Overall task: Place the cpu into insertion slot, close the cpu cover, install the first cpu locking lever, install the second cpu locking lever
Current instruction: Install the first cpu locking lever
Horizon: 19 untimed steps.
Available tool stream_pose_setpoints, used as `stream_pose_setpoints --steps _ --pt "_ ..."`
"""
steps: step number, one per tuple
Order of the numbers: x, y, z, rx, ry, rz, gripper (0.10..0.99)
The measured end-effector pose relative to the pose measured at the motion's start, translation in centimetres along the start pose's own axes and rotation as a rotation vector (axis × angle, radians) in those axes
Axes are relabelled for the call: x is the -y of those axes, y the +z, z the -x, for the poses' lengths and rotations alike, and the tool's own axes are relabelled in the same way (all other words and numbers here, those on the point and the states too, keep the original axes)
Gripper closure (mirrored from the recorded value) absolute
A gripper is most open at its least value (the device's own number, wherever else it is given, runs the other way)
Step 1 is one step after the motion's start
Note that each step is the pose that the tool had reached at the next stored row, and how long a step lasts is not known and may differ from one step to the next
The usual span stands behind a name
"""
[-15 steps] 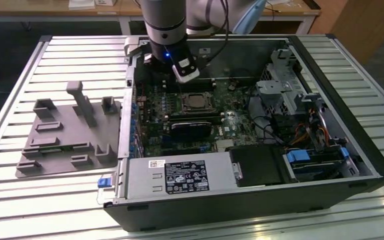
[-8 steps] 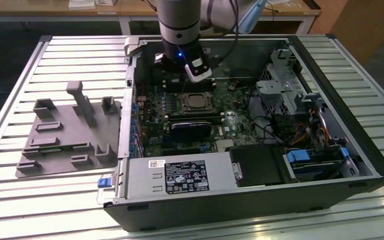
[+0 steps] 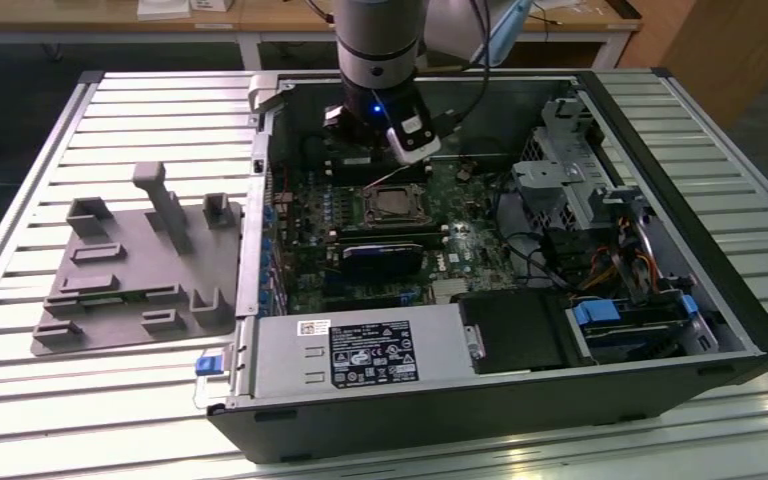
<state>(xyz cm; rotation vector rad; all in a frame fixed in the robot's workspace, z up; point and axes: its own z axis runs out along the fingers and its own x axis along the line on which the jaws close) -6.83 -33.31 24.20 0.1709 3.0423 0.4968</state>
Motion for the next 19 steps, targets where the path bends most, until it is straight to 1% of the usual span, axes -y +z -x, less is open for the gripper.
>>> stream_pose_setpoints --steps 1,2,6,8,10,12,19 --pt "0.00 0.01 0.01 0.0010 0.000 0.000 0.984" --pt "0.00 0.01 -0.01 0.0072 -0.002 0.001 0.984" --pt "0.04 0.12 -0.08 0.0436 -0.005 0.000 0.984" --pt "0.06 0.18 -0.09 0.0562 -0.002 -0.004 0.984" --pt "0.10 0.26 -0.10 0.0668 0.005 -0.010 0.984" --pt "0.15 0.42 -0.10 0.0741 0.016 -0.014 0.984" --pt "0.47 1.39 -0.10 0.0920 0.067 -0.018 0.984"
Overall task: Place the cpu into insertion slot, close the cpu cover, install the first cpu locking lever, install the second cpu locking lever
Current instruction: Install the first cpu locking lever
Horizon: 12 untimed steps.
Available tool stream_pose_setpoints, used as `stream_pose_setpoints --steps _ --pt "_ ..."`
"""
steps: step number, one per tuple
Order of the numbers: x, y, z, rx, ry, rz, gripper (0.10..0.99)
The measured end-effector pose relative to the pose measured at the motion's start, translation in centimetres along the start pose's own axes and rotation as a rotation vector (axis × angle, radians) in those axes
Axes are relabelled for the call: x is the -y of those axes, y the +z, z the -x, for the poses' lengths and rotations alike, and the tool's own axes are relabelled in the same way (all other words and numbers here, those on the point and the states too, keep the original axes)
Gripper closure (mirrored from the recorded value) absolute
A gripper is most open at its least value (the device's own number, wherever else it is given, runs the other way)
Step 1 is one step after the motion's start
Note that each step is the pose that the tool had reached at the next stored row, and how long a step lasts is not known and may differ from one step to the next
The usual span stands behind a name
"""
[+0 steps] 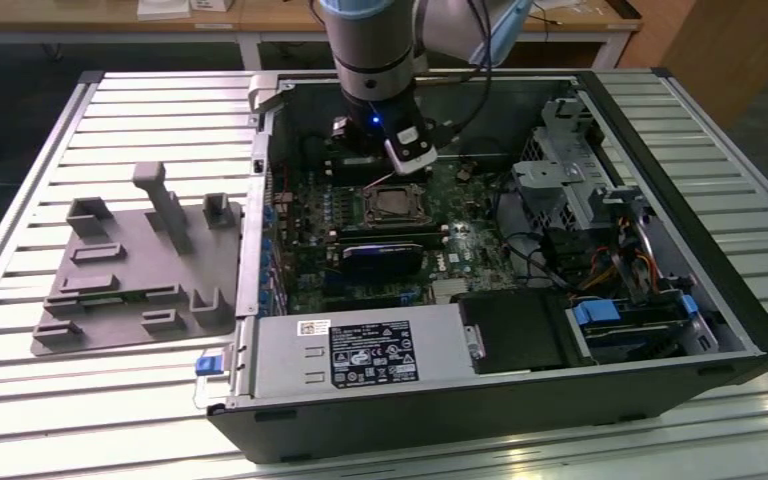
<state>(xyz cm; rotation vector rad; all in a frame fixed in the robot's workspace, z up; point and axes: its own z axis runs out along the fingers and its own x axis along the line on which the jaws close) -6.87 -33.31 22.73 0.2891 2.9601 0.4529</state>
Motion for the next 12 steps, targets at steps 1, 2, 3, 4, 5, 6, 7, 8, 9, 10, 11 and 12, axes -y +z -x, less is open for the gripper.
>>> stream_pose_setpoints --steps 1,2,3,4,5,6,7,8,9,10,11,12 --pt "0.03 0.12 0.01 0.0023 0.007 -0.001 0.984" --pt "0.07 0.24 0.02 0.0046 0.014 -0.002 0.984" --pt "0.10 0.36 0.03 0.0069 0.021 -0.003 0.984" --pt "0.13 0.46 0.04 0.0088 0.027 -0.003 0.984" --pt "0.15 0.57 0.07 0.0103 0.032 -0.004 0.984" --pt "0.17 0.67 0.11 0.0116 0.035 -0.005 0.984" --pt "0.17 0.77 0.12 0.0127 0.039 -0.005 0.984" --pt "0.14 0.86 0.12 0.0138 0.042 -0.006 0.984" --pt "0.08 0.95 0.13 0.0148 0.044 -0.008 0.984" --pt "-0.02 1.04 0.11 0.0158 0.045 -0.009 0.984" --pt "-0.13 1.13 0.10 0.0166 0.047 -0.011 0.984" --pt "-0.24 1.21 0.08 0.0174 0.048 -0.013 0.984"
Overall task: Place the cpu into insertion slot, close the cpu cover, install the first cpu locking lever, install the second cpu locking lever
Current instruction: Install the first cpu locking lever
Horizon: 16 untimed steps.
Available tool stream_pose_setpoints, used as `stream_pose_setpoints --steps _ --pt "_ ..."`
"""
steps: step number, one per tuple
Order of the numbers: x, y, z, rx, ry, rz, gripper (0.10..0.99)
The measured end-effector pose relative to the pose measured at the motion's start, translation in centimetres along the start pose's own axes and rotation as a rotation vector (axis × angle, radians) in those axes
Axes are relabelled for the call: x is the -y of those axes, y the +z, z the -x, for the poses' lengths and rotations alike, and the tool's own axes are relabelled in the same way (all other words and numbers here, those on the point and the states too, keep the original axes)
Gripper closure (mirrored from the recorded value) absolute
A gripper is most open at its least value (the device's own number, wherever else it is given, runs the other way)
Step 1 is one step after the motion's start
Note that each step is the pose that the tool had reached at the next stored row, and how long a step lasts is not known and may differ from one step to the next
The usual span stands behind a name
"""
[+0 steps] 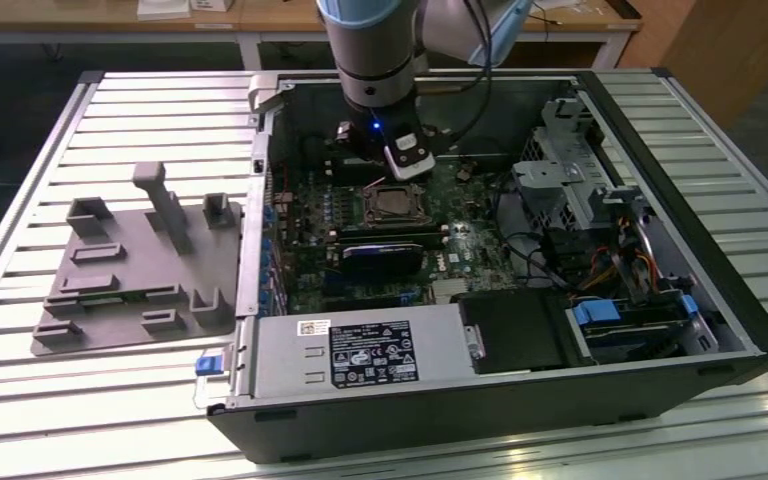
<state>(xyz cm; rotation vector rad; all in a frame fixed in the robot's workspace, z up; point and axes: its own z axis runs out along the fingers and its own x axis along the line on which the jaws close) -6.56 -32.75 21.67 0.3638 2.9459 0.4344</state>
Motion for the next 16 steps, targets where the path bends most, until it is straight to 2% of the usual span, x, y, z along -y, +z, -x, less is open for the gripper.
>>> stream_pose_setpoints --steps 2,5,7,11,16 --pt "-0.29 0.21 -0.07 0.0036 0.005 -0.007 0.984" --pt "-0.42 0.35 -0.11 0.0093 0.021 -0.012 0.984" --pt "-0.41 0.45 -0.12 0.0162 0.042 -0.016 0.984" --pt "-0.39 0.65 -0.15 0.0304 0.087 -0.021 0.984" --pt "-0.62 0.96 -0.26 0.0407 0.120 -0.025 0.984"
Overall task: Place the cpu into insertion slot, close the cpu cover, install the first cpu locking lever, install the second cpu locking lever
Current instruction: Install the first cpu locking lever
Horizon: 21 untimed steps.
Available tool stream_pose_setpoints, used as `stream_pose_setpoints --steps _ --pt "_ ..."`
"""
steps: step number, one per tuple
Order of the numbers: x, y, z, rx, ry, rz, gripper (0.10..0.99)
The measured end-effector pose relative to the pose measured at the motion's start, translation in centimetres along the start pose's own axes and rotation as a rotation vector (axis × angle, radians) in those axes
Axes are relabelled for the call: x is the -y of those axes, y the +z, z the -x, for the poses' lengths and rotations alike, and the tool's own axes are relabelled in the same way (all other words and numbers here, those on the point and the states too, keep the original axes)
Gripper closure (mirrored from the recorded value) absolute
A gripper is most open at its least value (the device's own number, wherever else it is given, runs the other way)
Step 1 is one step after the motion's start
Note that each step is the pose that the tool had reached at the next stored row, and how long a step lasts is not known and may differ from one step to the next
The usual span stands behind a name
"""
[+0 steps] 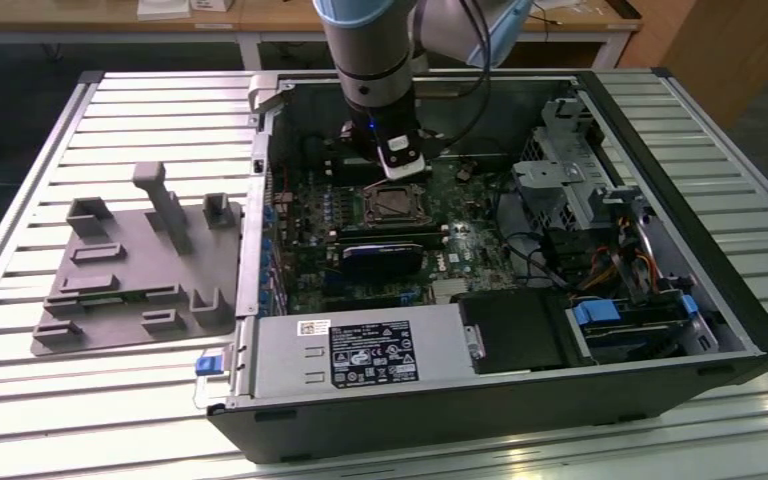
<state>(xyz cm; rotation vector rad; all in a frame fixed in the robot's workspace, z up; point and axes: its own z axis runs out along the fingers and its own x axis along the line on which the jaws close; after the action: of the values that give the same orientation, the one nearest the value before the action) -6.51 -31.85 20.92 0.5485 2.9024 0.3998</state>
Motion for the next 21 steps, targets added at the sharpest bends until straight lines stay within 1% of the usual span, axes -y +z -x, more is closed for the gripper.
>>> stream_pose_setpoints --steps 5,9,16,21 --pt "-0.43 0.29 -0.22 0.0068 0.021 -0.003 0.984" --pt "-0.81 0.48 -0.40 0.0098 0.026 -0.007 0.984" --pt "-0.88 0.78 -0.32 0.0188 0.020 -0.031 0.984" --pt "-1.01 1.17 -0.23 0.0215 0.018 -0.039 0.984"
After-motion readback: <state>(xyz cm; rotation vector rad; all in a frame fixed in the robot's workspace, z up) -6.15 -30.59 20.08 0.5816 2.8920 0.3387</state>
